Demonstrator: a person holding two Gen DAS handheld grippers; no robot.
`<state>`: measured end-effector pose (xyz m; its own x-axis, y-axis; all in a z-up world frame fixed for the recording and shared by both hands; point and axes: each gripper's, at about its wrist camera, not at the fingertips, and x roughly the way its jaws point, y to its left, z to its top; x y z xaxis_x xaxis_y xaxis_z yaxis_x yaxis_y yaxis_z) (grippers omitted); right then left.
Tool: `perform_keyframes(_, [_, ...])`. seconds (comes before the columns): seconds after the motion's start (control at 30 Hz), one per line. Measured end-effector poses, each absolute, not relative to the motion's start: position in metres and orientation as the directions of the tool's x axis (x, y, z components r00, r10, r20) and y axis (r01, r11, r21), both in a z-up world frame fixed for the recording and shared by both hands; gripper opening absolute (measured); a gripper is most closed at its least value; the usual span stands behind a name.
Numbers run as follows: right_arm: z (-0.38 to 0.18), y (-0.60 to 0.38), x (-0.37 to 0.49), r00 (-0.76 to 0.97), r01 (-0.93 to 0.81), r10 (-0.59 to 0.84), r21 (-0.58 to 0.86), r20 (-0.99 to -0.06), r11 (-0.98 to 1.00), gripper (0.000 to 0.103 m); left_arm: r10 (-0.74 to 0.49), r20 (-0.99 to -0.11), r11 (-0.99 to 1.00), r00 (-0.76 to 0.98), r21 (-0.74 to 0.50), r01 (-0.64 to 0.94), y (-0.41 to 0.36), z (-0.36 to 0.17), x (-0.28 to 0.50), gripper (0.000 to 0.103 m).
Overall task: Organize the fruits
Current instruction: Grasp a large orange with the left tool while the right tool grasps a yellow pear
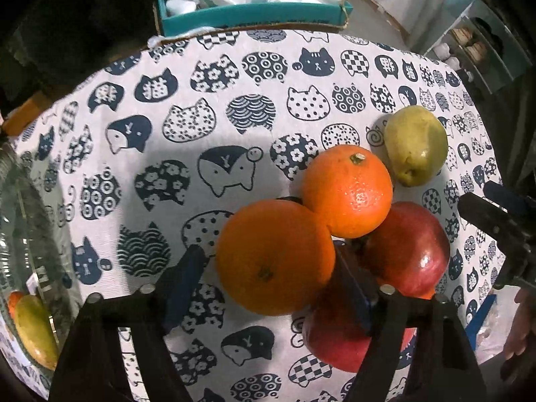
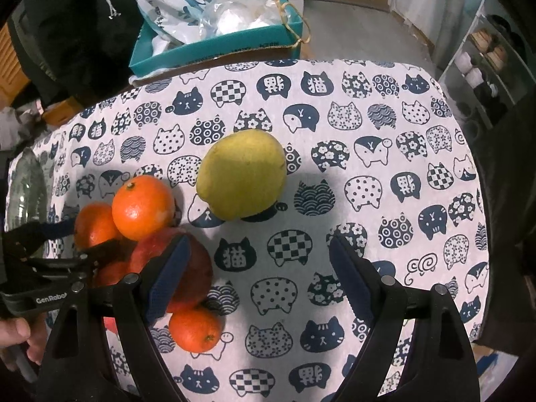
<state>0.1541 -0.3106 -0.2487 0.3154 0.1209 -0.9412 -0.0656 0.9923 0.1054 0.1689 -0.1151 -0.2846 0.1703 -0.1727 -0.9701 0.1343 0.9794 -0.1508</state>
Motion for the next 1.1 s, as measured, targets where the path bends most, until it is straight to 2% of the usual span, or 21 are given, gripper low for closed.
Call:
perform_keyframes(0.1, [-0.254,-0.312,0.159,0.300,-0.058,0.143,0.132,-0.943,0.990,0.085,-0.203,-0.966,0.973,0.160,-0.182,0.141,-0.116,-0.287,0.170,0.070])
perform_keyframes(0.23, [-0.259,-0.309,0.168,0.281,-0.059,0.155,0.144,-0.947,0.988,0.085,-0.186,-0.969,0.975,0.164,-0.161,0.153,-0.117,-0.285,0.169,0.068])
perform_keyframes(0.6, [-0.272,-0.296,0.204,0.216,-0.050,0.175,0.168,-0.960,0.984,0.085,-0.157,-0.956,0.986,0.248,-0.136,0.100,-0.090,-0.264,0.172,0.068])
perform_keyframes(0.83, [-0.284,-0.294,0.224,0.184,-0.022,0.129,0.127,-0.974,0.992,0.085,-0.147,-0.946,0.989,0.290,-0.135,0.062,-0.071,-0.253,0.175,0.068])
perform_keyframes(1.1, [-0.304,-0.294,0.235,0.155,0.005,0.171,0.174,-0.973,0.985,0.086,-0.151,-0.942,0.988,0.298,-0.153,0.017,-0.061,-0.250,0.180,0.068])
